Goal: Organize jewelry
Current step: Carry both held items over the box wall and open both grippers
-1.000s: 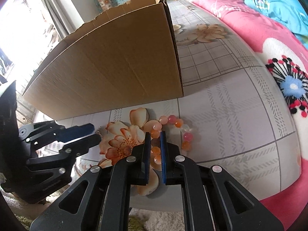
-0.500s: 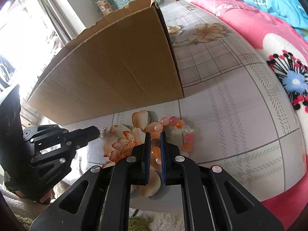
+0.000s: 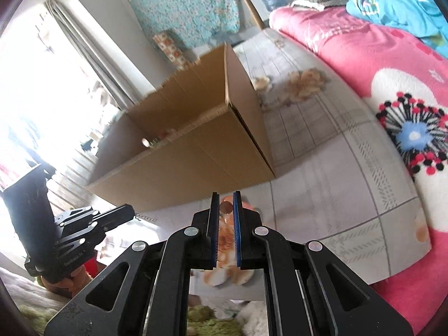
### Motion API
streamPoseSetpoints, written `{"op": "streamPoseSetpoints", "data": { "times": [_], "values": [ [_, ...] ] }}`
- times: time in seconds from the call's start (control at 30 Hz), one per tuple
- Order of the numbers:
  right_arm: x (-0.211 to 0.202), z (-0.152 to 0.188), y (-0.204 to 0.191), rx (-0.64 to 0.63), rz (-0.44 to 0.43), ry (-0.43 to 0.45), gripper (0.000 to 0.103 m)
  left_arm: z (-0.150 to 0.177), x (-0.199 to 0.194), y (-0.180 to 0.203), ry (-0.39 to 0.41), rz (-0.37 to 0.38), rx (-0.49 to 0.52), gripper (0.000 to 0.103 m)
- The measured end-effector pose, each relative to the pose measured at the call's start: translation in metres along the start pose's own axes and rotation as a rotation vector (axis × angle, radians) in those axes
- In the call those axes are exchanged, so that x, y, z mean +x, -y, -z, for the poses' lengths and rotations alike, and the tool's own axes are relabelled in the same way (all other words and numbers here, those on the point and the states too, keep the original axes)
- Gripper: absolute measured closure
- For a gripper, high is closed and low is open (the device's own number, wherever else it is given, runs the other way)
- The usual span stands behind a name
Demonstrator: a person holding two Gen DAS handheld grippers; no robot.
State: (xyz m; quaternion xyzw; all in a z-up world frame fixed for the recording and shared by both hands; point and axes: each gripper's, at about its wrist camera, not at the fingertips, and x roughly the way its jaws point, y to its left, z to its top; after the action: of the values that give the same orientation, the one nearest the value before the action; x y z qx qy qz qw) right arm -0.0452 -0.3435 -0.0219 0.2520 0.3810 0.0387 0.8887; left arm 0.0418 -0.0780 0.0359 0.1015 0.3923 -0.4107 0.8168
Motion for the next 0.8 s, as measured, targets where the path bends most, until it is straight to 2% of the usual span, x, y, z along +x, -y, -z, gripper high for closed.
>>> {"op": "streamPoseSetpoints", "data": {
  "times": [0.2,0.4,0.6,0.8],
  "values": [
    [-0.036,-0.011,-0.016,-0.017,-0.065,0.082,0.096,-0.028,-0.039,-0.002,0.093,0.035,0.003,0.103],
    [-0.059,-0.047,-0.043,-0.113,-0.095,0.176,0.096,-0.058,-0.063,-0.024,0.147,0.036,-0.006,0.103],
    [-0.041,-0.081,-0.058,-0.177,-0.131,0.183,0.096,-0.079,-0.049,-0.059,0.089,0.003,-0.043,0.103],
    [0.003,-0.112,-0.053,-0.191,-0.167,0.089,0.096,-0.083,-0.006,-0.100,-0.075,-0.017,-0.122,0.103]
  ]
}}
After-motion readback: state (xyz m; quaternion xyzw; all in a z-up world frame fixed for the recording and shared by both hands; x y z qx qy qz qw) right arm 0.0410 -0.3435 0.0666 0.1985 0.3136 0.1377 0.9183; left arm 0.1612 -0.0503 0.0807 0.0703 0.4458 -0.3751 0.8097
